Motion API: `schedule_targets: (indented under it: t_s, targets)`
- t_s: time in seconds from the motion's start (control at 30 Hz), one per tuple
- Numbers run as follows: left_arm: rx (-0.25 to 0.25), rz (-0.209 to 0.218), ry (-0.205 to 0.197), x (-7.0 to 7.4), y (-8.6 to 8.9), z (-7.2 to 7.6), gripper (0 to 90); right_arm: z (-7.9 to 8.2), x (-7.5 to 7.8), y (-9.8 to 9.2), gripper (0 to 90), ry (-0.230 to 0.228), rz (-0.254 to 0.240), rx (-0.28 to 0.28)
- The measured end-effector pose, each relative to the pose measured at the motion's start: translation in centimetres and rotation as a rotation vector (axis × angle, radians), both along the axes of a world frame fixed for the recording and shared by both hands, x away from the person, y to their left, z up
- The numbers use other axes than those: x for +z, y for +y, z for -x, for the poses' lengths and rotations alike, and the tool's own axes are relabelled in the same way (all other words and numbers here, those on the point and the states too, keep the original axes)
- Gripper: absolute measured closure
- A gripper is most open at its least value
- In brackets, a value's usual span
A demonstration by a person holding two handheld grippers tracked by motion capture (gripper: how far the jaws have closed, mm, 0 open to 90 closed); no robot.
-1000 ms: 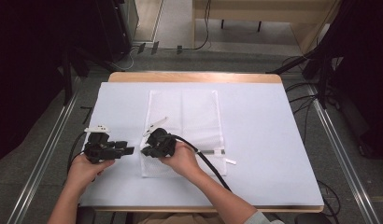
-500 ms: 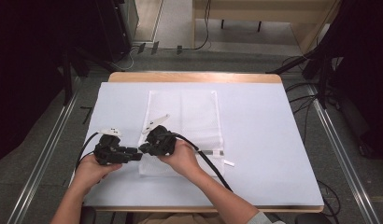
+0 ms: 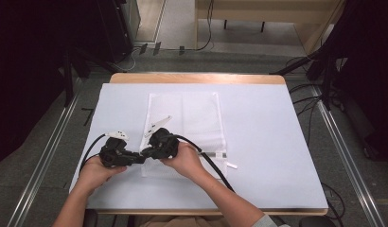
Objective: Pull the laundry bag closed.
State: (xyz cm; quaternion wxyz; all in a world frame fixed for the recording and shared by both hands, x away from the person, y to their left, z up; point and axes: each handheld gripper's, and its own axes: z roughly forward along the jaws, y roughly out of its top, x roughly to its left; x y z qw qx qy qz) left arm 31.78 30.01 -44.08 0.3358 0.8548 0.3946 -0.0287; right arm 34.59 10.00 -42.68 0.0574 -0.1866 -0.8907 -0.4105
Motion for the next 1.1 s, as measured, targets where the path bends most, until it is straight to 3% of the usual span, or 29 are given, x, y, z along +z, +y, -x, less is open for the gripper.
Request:
schedule_targets:
  t_s: [0.1, 0.17, 0.23, 0.3, 0.47, 0.8, 1.1]
  targets:
    - [-0.008, -0.001, 0.004, 0.0, -0.1, 0.0, 78.8, 0.0, -0.1, 0.1, 87.6, 0.002, 0.001, 0.008]
    - [-0.008, -0.004, 0.008, 0.1, -0.2, 0.0, 85.5, 0.1, -0.1, 0.1, 87.6, 0.001, 0.004, 0.014]
    - [-0.001, -0.005, 0.013, 0.2, -0.3, 0.0, 86.2, 0.1, -0.1, 0.1, 87.6, 0.004, 0.005, 0.015]
    - [0.0, 0.006, 0.049, 0.2, -0.3, -0.2, 86.9, 0.0, -0.2, 0.0, 87.7, 0.007, 0.005, 0.017]
    - [-0.002, 0.016, 0.062, 0.3, -0.2, -0.3, 87.8, -0.1, -0.3, -0.2, 87.8, -0.008, 0.007, 0.004]
    - [0.006, 0.017, 0.067, 0.5, -0.1, -0.3, 88.6, -0.3, -1.2, -0.7, 88.1, -0.001, 0.0, -0.012]
    - [0.01, 0.003, 0.06, 0.7, 0.4, -0.3, 89.0, -0.6, -1.8, -1.4, 88.3, -0.004, 0.036, -0.052]
